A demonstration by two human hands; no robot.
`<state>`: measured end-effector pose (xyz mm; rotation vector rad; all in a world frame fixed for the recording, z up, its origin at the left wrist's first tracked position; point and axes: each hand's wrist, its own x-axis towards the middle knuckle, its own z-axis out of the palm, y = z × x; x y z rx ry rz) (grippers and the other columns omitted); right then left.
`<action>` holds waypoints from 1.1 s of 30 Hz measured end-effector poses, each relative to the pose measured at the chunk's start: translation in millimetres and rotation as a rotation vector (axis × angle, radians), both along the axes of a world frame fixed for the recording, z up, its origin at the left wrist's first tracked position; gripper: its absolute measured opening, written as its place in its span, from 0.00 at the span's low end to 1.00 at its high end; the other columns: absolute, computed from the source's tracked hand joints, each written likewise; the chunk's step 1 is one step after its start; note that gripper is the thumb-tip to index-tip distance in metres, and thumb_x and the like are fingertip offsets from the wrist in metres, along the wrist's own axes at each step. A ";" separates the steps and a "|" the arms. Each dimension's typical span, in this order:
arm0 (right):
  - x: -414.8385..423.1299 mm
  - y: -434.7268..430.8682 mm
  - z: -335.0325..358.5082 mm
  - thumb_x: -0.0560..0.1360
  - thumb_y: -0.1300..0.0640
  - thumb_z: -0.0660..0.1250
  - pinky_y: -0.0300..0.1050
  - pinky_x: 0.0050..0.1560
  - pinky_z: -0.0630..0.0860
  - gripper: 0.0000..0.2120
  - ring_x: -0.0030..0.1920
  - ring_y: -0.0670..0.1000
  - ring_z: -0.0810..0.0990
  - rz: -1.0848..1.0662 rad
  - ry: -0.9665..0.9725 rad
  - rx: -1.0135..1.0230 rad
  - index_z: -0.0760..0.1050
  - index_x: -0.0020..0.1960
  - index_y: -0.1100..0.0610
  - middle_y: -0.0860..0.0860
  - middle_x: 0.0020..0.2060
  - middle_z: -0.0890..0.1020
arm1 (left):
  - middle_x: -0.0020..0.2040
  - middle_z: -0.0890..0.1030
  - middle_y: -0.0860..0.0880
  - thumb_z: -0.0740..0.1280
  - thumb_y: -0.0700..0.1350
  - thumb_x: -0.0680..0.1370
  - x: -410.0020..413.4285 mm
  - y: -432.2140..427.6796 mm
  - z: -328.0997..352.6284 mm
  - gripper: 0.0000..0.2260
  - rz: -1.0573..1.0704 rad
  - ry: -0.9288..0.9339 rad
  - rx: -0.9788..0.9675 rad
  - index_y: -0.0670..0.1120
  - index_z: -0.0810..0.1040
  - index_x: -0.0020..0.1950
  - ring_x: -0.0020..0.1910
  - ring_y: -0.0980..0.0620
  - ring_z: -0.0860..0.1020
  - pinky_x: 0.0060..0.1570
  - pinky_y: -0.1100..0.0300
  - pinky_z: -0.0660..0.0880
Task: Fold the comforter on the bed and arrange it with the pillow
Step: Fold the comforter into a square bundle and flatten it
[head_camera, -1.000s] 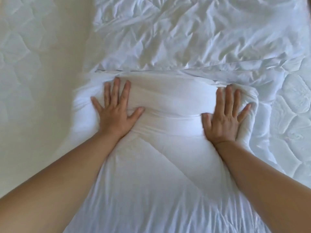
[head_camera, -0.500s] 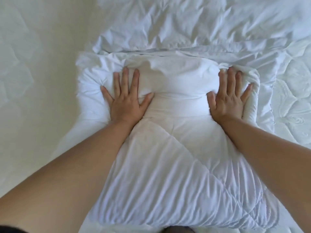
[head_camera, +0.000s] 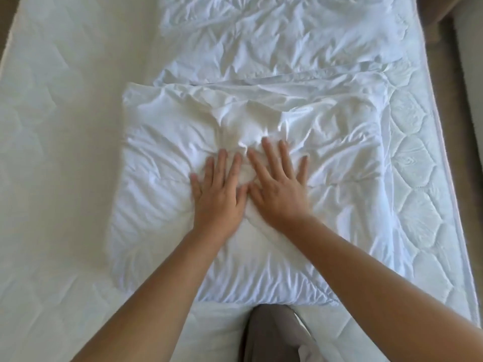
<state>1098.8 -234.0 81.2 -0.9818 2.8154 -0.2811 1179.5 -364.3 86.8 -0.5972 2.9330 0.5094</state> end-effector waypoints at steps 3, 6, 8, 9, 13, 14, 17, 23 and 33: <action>-12.5 14.9 -19.2 0.80 0.35 0.51 0.70 0.75 0.42 0.33 0.81 0.53 0.46 0.014 -0.010 0.099 0.48 0.81 0.43 0.49 0.82 0.48 | 0.82 0.54 0.49 0.52 0.61 0.80 20.2 -33.9 -14.7 0.29 -0.112 -0.078 -0.154 0.56 0.56 0.81 0.81 0.46 0.54 0.74 0.34 0.49; -33.1 49.6 -20.5 0.79 0.33 0.51 0.66 0.77 0.42 0.36 0.81 0.52 0.47 -0.049 0.032 0.136 0.47 0.82 0.45 0.49 0.82 0.49 | 0.83 0.50 0.53 0.51 0.64 0.80 42.3 -84.5 -17.3 0.30 0.021 -0.136 -0.200 0.59 0.52 0.81 0.81 0.48 0.49 0.73 0.31 0.46; -40.8 80.3 -18.2 0.79 0.33 0.52 0.65 0.78 0.41 0.36 0.81 0.52 0.45 -0.147 0.027 0.145 0.45 0.82 0.46 0.48 0.82 0.48 | 0.82 0.45 0.56 0.50 0.67 0.80 65.2 -117.9 -16.5 0.30 0.180 -0.214 -0.162 0.63 0.47 0.80 0.81 0.47 0.46 0.71 0.28 0.45; -41.4 94.7 -17.8 0.80 0.33 0.51 0.65 0.77 0.40 0.37 0.81 0.52 0.44 -0.208 0.023 0.158 0.44 0.82 0.46 0.47 0.82 0.47 | 0.82 0.43 0.58 0.49 0.69 0.79 79.5 -130.5 -17.5 0.30 0.239 -0.266 -0.135 0.65 0.44 0.79 0.81 0.47 0.45 0.71 0.27 0.44; -27.3 121.9 -9.2 0.79 0.33 0.46 0.73 0.74 0.41 0.37 0.81 0.53 0.41 -0.477 -0.051 0.201 0.41 0.82 0.49 0.46 0.82 0.43 | 0.83 0.47 0.51 0.48 0.69 0.79 130.2 -140.9 -10.4 0.30 0.423 -0.292 0.138 0.68 0.39 0.78 0.80 0.40 0.51 0.72 0.28 0.52; -18.3 120.7 -2.3 0.79 0.33 0.43 0.74 0.74 0.41 0.38 0.81 0.54 0.40 -0.523 -0.085 0.183 0.41 0.82 0.50 0.46 0.82 0.42 | 0.83 0.45 0.50 0.49 0.67 0.80 135.7 -131.8 -5.4 0.30 0.472 -0.253 0.140 0.65 0.40 0.79 0.80 0.40 0.50 0.72 0.28 0.51; 34.1 97.9 21.6 0.80 0.34 0.39 0.72 0.75 0.37 0.36 0.81 0.54 0.38 -0.435 -0.067 0.098 0.41 0.82 0.50 0.48 0.81 0.41 | 0.82 0.43 0.46 0.52 0.60 0.82 123.7 -79.4 19.8 0.30 0.416 -0.092 0.027 0.56 0.46 0.82 0.81 0.41 0.45 0.72 0.27 0.47; 126.3 74.8 2.8 0.80 0.35 0.48 0.69 0.76 0.43 0.33 0.81 0.55 0.49 -0.073 -0.027 0.134 0.52 0.82 0.48 0.49 0.81 0.53 | 0.83 0.50 0.50 0.47 0.62 0.80 124.1 -3.9 4.4 0.29 -0.179 -0.165 -0.146 0.57 0.53 0.81 0.81 0.47 0.49 0.71 0.27 0.47; 78.5 195.7 -17.9 0.73 0.29 0.58 0.63 0.73 0.63 0.45 0.79 0.60 0.55 -0.645 -0.313 -0.011 0.36 0.80 0.40 0.57 0.81 0.50 | 0.77 0.65 0.39 0.56 0.65 0.79 188.9 -95.2 -12.4 0.36 0.494 -0.195 0.270 0.59 0.42 0.81 0.73 0.36 0.67 0.67 0.41 0.66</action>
